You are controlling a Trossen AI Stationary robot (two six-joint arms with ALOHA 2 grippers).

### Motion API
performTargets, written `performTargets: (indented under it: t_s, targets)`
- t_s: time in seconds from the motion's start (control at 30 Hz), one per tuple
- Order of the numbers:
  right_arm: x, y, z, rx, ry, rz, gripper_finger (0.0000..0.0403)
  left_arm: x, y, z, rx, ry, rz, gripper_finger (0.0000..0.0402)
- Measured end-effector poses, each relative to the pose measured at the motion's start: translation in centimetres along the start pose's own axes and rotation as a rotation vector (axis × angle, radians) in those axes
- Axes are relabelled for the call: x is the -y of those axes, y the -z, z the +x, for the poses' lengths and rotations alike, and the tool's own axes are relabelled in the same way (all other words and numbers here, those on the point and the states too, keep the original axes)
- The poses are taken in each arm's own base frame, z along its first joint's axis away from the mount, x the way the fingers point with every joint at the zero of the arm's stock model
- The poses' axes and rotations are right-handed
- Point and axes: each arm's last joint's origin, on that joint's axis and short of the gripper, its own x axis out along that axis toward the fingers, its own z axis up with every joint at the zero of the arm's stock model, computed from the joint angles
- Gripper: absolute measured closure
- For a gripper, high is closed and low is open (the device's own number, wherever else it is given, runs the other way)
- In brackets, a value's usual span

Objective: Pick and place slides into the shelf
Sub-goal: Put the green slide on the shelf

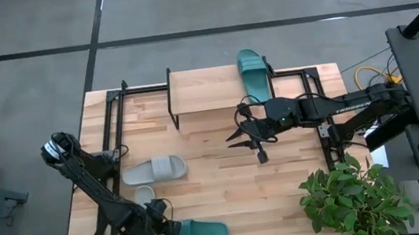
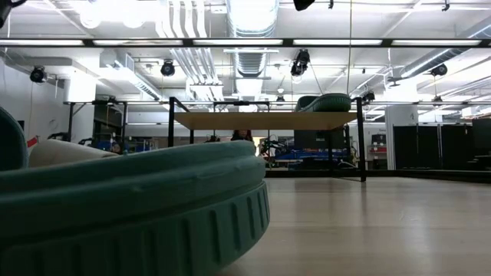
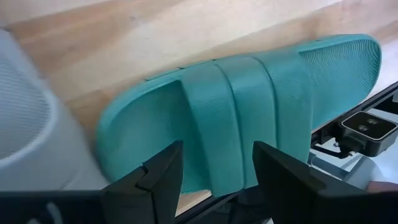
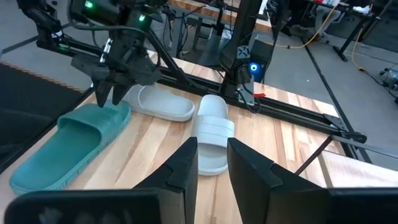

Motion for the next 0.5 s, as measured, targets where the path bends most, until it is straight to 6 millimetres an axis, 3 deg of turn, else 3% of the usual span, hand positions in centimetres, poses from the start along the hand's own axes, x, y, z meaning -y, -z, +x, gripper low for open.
performTargets:
  t_s: [0.3, 0.5]
  targets:
    - [0.0, 0.0, 0.0, 0.0, 0.0, -0.003, 0.0318, -0.8, 0.2, 2.6, -0.042, 0.071, -0.016, 0.0224]
    - [0.0, 0.0, 0.0, 0.0, 0.0, -0.003, 0.0319, -0.7, -0.1, 1.8, -0.008, 0.13, -0.022, 0.0223]
